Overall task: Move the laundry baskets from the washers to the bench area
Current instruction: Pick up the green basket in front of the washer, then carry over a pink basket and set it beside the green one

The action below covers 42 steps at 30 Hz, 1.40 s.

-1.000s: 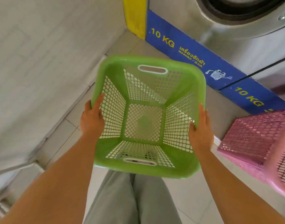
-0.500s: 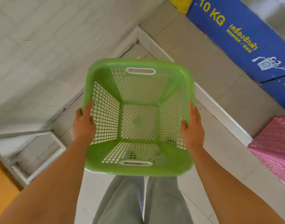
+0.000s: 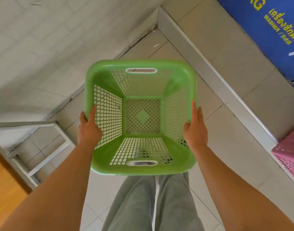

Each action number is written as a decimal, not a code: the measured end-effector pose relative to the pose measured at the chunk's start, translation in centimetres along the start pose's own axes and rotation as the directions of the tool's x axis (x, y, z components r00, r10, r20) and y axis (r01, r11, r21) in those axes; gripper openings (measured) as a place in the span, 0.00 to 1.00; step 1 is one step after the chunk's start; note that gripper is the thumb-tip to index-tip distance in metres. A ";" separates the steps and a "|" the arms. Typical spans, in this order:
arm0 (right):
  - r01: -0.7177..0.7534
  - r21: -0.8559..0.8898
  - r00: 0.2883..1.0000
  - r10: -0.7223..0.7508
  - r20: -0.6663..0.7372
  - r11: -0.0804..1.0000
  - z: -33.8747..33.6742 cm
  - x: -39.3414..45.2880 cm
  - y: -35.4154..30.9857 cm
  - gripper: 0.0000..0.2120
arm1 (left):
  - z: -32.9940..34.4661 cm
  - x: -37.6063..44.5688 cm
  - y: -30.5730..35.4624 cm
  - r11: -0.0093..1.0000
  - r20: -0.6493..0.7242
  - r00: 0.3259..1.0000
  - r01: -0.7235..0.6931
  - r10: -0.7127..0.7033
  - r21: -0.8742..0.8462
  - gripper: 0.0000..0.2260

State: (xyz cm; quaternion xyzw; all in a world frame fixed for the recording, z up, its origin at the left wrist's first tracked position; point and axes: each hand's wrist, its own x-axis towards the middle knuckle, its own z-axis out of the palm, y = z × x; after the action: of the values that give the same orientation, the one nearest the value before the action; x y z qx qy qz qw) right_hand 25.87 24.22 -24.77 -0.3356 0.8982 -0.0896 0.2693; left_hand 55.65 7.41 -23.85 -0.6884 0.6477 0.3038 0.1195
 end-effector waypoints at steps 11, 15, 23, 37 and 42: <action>0.080 -0.140 0.997 -0.077 0.027 0.987 -4.9 -7.7 -0.2 0.27 | -2.5 -6.0 3.9 0.978 0.062 0.985 -0.165 0.158 0.130 0.28; 0.012 -0.078 1.000 -0.011 0.007 0.997 -7.9 -10.9 1.5 0.26 | -3.3 -9.5 7.5 0.963 0.098 0.973 -0.224 0.211 0.152 0.27; -0.154 0.023 0.985 0.155 -0.073 0.988 -14.0 -18.5 10.0 0.26 | -2.1 -18.6 16.0 0.841 0.155 0.873 -0.487 0.462 0.234 0.23; -0.413 0.141 0.883 0.433 -0.180 0.900 -24.1 -30.7 34.1 0.25 | 13.4 -40.4 31.9 0.686 0.294 0.704 -0.705 0.646 0.180 0.22; -0.503 0.219 0.815 0.544 -0.202 0.836 -27.2 -30.3 39.7 0.25 | 17.6 -44.8 38.6 0.589 0.343 0.611 -0.788 0.714 0.179 0.23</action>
State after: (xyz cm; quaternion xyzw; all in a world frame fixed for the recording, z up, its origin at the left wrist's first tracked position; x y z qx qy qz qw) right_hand 8.20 73.53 -2.66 -0.0385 0.9730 -0.1241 0.1906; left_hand 14.86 48.82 -3.14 -0.2783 0.8986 0.2982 0.1616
